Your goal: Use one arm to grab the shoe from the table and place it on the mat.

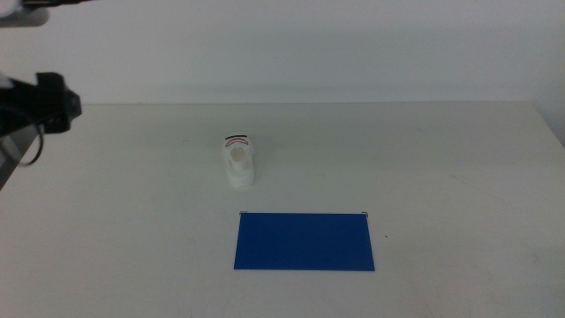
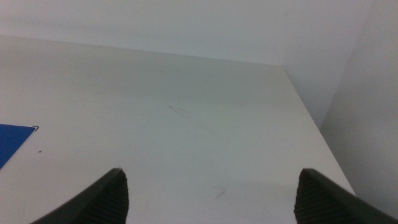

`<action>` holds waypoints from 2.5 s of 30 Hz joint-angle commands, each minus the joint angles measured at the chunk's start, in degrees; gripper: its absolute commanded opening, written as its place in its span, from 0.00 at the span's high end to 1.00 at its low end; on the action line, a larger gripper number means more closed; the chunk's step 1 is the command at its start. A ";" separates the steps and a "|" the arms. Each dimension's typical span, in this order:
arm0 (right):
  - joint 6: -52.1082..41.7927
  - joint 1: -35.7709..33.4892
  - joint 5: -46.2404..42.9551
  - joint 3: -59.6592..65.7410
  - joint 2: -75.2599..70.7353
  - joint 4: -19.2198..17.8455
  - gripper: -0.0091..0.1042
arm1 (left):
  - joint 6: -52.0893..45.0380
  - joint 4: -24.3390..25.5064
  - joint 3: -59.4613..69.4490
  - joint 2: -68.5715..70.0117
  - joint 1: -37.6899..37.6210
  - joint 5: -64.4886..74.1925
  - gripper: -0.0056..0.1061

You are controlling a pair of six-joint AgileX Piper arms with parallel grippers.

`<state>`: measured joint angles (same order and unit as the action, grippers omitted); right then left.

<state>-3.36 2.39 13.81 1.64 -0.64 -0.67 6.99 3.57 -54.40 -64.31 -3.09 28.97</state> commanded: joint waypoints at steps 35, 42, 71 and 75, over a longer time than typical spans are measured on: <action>-0.59 0.10 -4.19 0.29 0.21 -0.46 0.23 | 14.63 0.85 -67.11 -55.57 -16.39 39.09 0.11; -0.59 0.10 -4.19 0.29 0.21 -0.46 0.23 | 14.97 -3.10 -71.83 -62.91 -16.89 38.43 0.11; -0.59 0.10 -4.19 0.29 0.21 -0.46 0.23 | 21.68 -4.74 -72.19 -70.13 -16.74 33.42 0.69; -0.59 0.10 -4.19 0.29 0.21 -0.46 0.23 | 21.46 -5.98 -72.56 -69.68 -16.74 34.14 0.96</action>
<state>-3.36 2.39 13.81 1.64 -0.64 -0.67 27.78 -1.15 -124.93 -138.39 -19.72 63.26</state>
